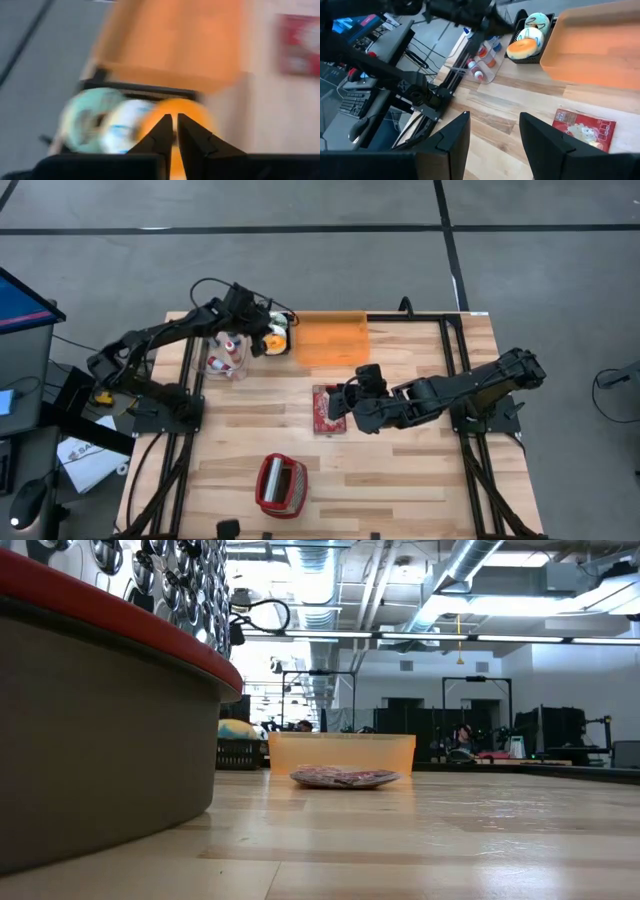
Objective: Pick & Place Food Item
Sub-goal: Put the blue donut into the black bin
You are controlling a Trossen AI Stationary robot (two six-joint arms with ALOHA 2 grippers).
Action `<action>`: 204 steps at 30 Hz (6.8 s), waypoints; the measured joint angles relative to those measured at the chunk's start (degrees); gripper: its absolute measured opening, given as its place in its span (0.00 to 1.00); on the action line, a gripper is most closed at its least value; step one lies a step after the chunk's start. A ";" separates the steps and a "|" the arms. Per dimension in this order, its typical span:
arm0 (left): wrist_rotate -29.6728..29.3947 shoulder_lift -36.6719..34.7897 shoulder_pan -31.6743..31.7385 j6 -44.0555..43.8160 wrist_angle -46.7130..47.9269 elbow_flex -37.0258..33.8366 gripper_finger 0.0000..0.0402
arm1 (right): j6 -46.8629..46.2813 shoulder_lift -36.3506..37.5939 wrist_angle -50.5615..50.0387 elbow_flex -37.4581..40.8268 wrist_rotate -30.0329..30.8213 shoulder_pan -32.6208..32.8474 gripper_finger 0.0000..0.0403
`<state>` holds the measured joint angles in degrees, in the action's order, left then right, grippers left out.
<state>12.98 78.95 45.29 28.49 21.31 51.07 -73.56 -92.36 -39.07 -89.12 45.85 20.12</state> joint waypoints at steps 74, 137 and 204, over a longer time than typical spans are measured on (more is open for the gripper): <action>-7.27 6.89 1.23 3.19 -8.16 -0.52 0.28 | -6.03 0.00 -5.95 -0.02 2.15 1.29 0.41; -13.57 6.56 -1.64 13.18 -6.32 -0.28 0.44 | -7.91 -0.04 -6.95 2.99 2.27 3.13 0.41; -18.15 3.39 -6.47 4.56 -8.38 -6.60 0.43 | -13.53 0.00 -9.10 3.02 4.65 7.67 0.41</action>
<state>-5.17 82.35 38.83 33.06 12.93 44.47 -87.09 -92.36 -48.17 -86.11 50.50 27.79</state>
